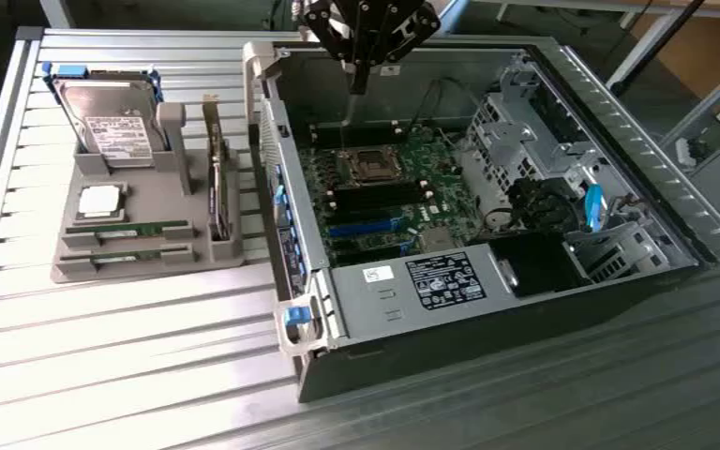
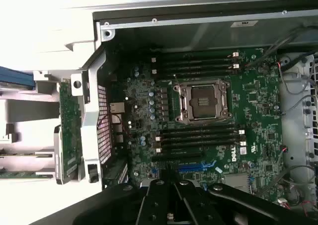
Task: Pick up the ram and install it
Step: 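Reach for the ram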
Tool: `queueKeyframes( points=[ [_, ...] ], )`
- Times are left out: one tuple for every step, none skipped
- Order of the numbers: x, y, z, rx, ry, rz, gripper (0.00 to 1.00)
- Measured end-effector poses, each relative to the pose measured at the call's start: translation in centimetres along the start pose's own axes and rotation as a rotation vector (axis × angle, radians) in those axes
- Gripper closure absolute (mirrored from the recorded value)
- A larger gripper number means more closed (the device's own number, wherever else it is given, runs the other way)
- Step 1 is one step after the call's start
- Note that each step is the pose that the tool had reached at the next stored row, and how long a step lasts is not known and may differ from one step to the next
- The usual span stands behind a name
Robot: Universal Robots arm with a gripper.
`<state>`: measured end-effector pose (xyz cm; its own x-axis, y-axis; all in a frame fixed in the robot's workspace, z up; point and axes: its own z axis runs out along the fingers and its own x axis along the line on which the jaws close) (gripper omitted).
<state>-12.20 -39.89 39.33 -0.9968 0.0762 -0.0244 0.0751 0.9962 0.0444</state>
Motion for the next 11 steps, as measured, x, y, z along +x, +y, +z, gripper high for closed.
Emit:
queueKeyframes(
  points=[
    [0.0, 0.00, 0.00, 0.0000, 0.0000, 0.000, 0.91],
    [0.4, -0.03, -0.01, 0.0000, -0.0001, 0.000, 0.91],
    [0.9, -0.07, -0.03, 0.0000, -0.0001, 0.000, 0.91],
    [1.2, -0.09, -0.03, 0.0000, -0.0001, 0.000, 0.91],
    [1.3, -0.10, -0.03, -0.0001, -0.0001, 0.000, 0.91],
    [1.5, -0.11, -0.04, 0.0000, -0.0001, 0.000, 0.91],
    [1.6, -0.12, -0.04, -0.0001, -0.0001, 0.000, 0.91],
    [1.8, -0.14, -0.05, 0.0000, -0.0001, 0.000, 0.91],
    [1.9, -0.14, -0.05, 0.0000, -0.0001, 0.000, 0.91],
    [2.1, -0.15, -0.06, 0.0000, -0.0001, 0.000, 0.91],
    [2.2, -0.16, -0.06, 0.0000, -0.0001, 0.000, 0.91]
  ],
)
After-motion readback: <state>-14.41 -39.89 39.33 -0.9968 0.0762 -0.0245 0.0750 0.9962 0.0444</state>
